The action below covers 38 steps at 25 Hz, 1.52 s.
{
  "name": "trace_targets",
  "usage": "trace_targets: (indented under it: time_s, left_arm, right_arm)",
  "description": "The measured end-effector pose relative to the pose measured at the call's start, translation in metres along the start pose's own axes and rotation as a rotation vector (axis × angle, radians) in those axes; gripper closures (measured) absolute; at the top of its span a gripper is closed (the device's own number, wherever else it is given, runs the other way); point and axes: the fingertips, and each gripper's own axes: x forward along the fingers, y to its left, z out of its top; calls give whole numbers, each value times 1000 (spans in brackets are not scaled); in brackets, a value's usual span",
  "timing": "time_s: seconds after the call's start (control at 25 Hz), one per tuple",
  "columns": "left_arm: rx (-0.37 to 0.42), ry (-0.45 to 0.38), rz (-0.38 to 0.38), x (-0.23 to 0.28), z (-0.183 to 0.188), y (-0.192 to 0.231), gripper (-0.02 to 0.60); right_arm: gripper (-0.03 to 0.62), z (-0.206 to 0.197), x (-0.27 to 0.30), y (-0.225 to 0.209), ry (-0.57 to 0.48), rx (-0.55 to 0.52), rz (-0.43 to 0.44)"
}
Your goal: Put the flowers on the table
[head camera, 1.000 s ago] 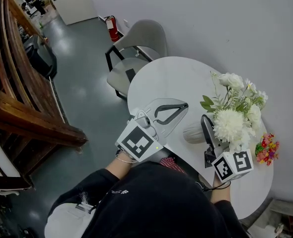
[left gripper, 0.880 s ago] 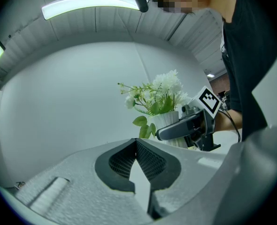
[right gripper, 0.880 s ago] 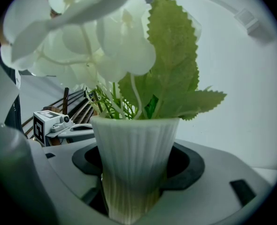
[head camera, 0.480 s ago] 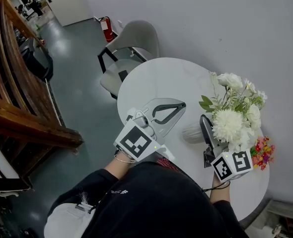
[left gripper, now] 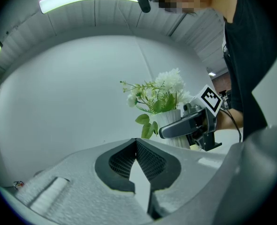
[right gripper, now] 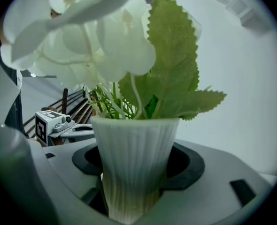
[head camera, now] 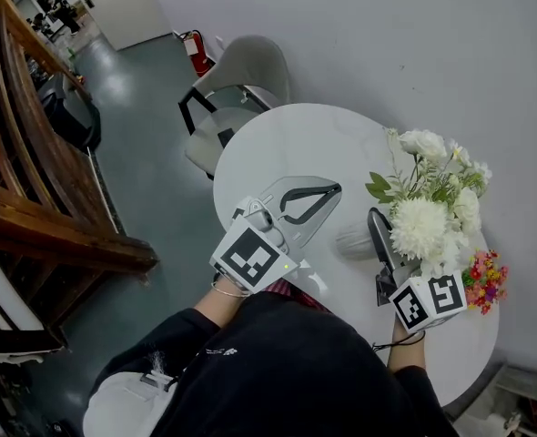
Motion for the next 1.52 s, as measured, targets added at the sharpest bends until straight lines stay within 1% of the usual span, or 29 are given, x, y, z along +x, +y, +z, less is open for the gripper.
trace_targets:
  time_s: [0.4, 0.6, 0.88, 1.08, 1.28, 1.52]
  left_arm:
    - [27, -19, -62, 2, 4, 8, 583]
    - [43, -22, -105, 7, 5, 7, 583]
    - [54, -42, -147, 8, 6, 6, 583]
    - [58, -43, -164, 11, 4, 6, 583]
    - [53, -43, -179, 14, 6, 13, 583]
    - [43, -56, -197, 16, 3, 13, 583]
  right_arm:
    - [253, 2, 4, 3, -20, 8, -58]
    - [253, 3, 2, 4, -28, 3, -88]
    - [253, 4, 2, 5, -43, -4, -121]
    - [252, 2, 3, 3, -43, -3, -136]
    - [253, 8, 8, 1, -39, -6, -149]
    - [252, 6, 8, -1, -40, -8, -172]
